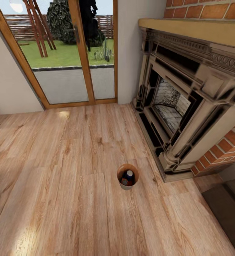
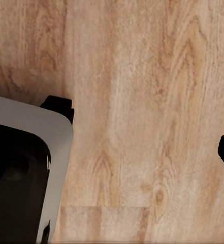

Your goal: Put the three can of soda from the living room inside the tash can in the kitchen.

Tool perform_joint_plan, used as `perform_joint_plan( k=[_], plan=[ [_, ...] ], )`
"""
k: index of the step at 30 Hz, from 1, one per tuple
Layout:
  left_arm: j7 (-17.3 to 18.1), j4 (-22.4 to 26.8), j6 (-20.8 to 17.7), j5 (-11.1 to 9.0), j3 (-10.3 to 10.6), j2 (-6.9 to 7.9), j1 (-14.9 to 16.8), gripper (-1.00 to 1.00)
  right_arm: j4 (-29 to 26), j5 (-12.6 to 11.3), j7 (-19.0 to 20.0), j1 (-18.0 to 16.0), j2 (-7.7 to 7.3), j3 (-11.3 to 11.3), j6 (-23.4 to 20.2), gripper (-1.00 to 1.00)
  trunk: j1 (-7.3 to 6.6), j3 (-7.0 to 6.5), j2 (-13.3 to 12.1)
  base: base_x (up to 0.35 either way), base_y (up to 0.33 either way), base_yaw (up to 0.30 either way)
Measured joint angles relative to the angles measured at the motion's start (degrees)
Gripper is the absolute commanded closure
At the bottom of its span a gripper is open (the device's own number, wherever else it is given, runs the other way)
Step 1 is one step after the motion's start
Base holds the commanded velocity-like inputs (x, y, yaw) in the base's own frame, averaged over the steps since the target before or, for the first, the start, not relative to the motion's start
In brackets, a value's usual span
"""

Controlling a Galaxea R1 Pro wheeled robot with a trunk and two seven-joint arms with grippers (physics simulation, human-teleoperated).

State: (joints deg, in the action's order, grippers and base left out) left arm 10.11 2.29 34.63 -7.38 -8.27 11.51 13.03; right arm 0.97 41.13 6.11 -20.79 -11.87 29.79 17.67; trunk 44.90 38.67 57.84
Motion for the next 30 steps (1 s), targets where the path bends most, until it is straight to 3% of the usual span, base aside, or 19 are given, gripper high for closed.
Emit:
perform_joint_plan(
  k=[12,17,30],
  plan=[
    [0.03,-0.47,-1.14,0.08,0.08,0.08,-0.03,-1.00,1.05,0.02,-0.04,0.10,0.31,0.05,-0.04,-1.00,-2.64,-2.15,-4.81,0.000,0.000,0.000],
    [0.01,-1.79,-4.24,0.06,0.05,0.08,-0.03,-1.00,1.26,0.07,-0.04,1.25,0.65,0.01,-0.07,-1.00,-3.73,-3.05,-6.82,0.000,0.000,0.000],
    [0.05,-2.76,-13.48,0.09,0.14,0.64,-0.78,-1.00,1.40,0.02,0.03,7.10,3.18,0.26,-0.21,-1.00,-6.59,-5.38,-12.03,0.000,0.000,0.000]
  ],
)
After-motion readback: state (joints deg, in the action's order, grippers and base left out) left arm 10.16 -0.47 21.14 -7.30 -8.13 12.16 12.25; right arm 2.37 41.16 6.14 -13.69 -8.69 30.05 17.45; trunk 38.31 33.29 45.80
